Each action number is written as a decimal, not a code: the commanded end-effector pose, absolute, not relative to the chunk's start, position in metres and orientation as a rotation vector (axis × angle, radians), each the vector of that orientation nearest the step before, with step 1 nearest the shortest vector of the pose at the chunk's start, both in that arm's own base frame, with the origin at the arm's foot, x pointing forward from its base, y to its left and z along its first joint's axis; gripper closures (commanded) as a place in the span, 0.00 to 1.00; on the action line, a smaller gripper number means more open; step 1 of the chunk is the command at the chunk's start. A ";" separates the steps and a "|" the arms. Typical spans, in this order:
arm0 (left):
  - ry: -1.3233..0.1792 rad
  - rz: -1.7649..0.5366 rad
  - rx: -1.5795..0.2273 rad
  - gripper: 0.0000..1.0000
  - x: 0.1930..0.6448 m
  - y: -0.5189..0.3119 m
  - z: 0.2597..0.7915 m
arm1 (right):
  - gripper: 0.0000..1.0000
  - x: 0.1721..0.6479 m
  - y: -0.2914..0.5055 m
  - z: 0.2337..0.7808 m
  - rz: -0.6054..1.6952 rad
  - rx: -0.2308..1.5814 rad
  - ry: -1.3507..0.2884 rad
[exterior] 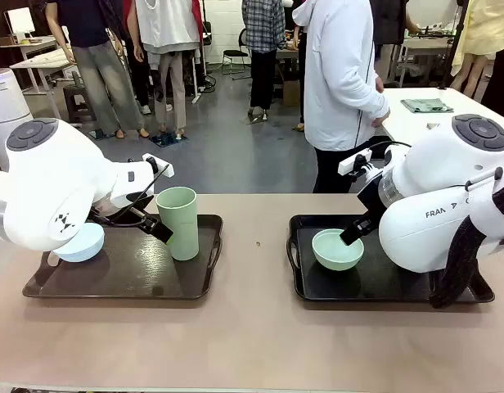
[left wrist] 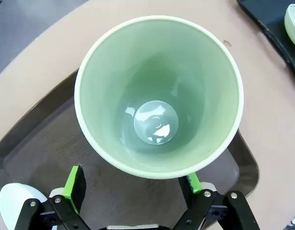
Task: Set up a tray with a mat and arrange the tableware.
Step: Pick up the Picnic Bowl and Reusable plastic cup from the Handle tray in front of the human's position and hold them in the air.
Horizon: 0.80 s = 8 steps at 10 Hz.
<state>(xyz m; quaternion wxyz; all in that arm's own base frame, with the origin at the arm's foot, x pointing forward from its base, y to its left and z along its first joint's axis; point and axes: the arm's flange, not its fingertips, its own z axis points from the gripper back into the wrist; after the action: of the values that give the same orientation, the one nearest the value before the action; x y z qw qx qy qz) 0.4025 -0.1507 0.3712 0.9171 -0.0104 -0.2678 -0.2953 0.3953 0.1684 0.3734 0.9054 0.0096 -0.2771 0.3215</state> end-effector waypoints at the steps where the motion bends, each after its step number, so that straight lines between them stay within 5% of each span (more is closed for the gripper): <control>1: -0.551 -0.608 -0.021 0.00 0.403 -0.151 0.371 | 0.00 0.395 0.168 0.373 0.664 0.020 -0.572; 8: -0.551 -0.608 -0.021 0.00 0.403 -0.151 0.371 | 0.00 0.395 0.168 0.373 0.664 0.020 -0.572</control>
<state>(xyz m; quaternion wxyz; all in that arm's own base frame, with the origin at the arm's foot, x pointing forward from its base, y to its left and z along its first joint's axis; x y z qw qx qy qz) 0.4024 -0.1510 0.3712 0.9170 -0.0104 -0.2678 -0.2956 0.3952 0.1686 0.3734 0.9053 0.0094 -0.2771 0.3218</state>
